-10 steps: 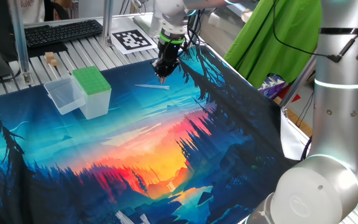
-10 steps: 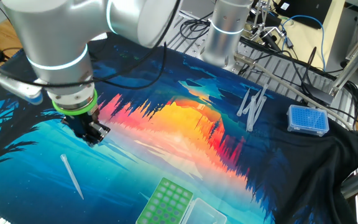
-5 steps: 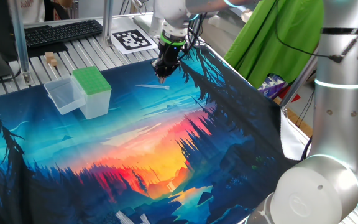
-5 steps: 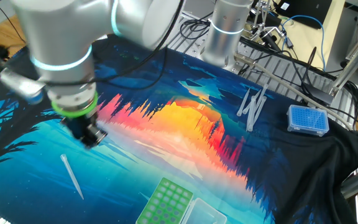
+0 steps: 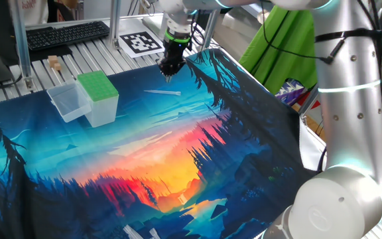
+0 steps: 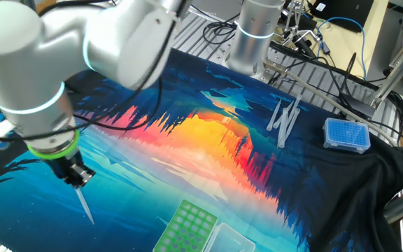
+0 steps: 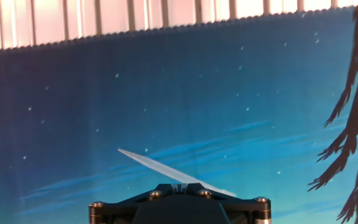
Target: Insert a large pipette tip into the holder for large pipette tips
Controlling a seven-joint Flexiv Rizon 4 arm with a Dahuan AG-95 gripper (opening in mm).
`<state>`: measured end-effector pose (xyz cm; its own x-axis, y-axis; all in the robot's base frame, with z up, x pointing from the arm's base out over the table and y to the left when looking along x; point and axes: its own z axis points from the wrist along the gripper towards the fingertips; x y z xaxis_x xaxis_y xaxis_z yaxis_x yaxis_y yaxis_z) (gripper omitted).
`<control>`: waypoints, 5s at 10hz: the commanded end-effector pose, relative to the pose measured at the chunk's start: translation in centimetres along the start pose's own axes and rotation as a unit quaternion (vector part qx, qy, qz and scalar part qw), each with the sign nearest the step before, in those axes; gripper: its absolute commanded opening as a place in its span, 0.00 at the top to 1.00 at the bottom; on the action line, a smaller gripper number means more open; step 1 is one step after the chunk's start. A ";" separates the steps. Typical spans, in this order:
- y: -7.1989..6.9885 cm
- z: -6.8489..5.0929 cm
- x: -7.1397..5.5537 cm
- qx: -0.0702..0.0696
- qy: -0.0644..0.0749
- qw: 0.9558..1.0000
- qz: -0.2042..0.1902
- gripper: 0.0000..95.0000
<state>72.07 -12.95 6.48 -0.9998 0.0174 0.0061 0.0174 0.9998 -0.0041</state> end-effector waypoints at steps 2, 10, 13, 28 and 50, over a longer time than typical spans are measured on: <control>0.0 -0.2 0.6 0.030 -0.003 0.991 -0.129 1.00; 0.0 -0.4 0.9 -0.018 -0.004 0.983 0.183 1.00; 0.4 -0.9 1.7 -0.022 -0.004 0.956 0.294 1.00; 1.0 0.0 2.3 -0.071 0.075 0.791 0.603 1.00; 1.2 0.2 2.9 0.088 -0.066 0.688 0.718 1.00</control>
<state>69.29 -11.82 6.34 0.0587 0.9725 -0.2253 0.9974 -0.0666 -0.0275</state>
